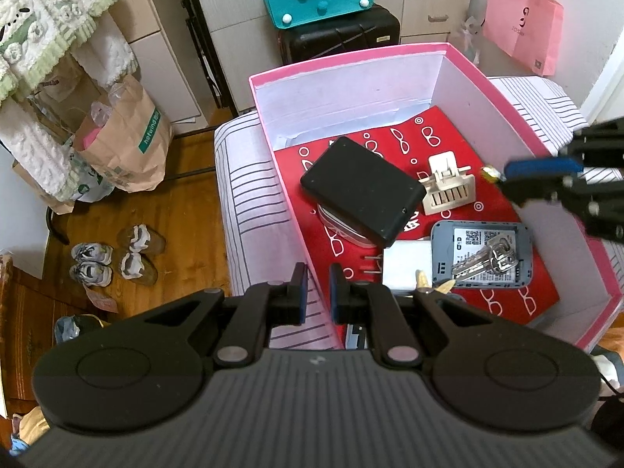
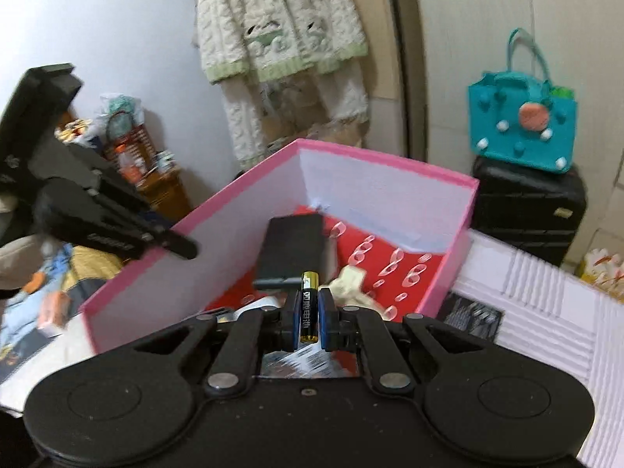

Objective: Organize rigid objects
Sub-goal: 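Carry the AA battery into the pink box and release it, then grasp the purple starfish toy with the right gripper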

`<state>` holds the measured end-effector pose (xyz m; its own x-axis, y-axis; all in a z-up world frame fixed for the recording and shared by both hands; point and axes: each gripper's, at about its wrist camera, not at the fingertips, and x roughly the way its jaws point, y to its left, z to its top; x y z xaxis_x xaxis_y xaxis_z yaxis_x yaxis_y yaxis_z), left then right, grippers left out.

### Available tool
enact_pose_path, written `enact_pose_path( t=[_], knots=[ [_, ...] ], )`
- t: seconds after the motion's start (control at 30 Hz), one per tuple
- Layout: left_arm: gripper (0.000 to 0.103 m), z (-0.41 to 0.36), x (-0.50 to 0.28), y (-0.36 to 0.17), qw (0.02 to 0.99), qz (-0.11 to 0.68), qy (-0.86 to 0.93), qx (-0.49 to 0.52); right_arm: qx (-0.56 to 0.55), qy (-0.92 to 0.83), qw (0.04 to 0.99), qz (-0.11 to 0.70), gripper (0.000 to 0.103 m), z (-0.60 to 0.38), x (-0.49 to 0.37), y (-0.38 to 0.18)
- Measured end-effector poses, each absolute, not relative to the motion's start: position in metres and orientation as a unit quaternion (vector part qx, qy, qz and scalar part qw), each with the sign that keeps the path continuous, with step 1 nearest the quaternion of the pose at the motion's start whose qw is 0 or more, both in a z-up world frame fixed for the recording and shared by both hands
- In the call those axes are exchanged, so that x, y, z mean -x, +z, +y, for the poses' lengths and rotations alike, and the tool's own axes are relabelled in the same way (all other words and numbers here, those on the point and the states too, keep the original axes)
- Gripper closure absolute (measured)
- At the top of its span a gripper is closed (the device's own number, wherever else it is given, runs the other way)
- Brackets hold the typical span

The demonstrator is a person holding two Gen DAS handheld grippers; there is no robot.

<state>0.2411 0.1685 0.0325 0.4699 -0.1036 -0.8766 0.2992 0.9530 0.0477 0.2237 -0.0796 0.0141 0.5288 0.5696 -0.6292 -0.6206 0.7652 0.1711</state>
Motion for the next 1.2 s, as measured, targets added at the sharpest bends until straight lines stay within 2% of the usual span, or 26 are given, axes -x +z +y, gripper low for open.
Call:
enact_pose_path(
  t=[0.4,0.6,0.77,0.97,1.0,1.07,1.2],
  knots=[
    [0.093,0.170,-0.241,0.037,0.855,0.496,-0.123,-0.087,0.000,0.292,0.906,0.306,0.083,-0.143,-0.198,0.038],
    [0.093,0.170,-0.239,0.037,0.858,0.491,-0.119,-0.091,-0.043,0.253,0.899,0.355,0.081,-0.179,-0.205,0.017],
    [0.093,0.170,-0.240,0.037,0.857,0.494,-0.118,-0.086,-0.039,0.218,0.896,0.385,0.075,-0.197,-0.204,-0.010],
    [0.093,0.171,-0.239,0.037,0.861,0.488,-0.114,-0.084,-0.047,0.232,0.873,0.426,0.074,-0.202,-0.200,-0.036],
    [0.093,0.172,-0.239,0.037,0.861,0.488,-0.114,-0.083,-0.041,0.234,0.872,0.429,0.073,-0.200,-0.200,-0.040],
    [0.093,0.172,-0.240,0.037,0.860,0.490,-0.114,-0.082,-0.021,0.231,0.874,0.427,0.063,-0.194,-0.198,-0.043],
    [0.093,0.173,-0.241,0.038,0.860,0.489,-0.114,-0.084,0.012,0.228,0.875,0.428,0.060,-0.184,-0.198,-0.053]
  ],
)
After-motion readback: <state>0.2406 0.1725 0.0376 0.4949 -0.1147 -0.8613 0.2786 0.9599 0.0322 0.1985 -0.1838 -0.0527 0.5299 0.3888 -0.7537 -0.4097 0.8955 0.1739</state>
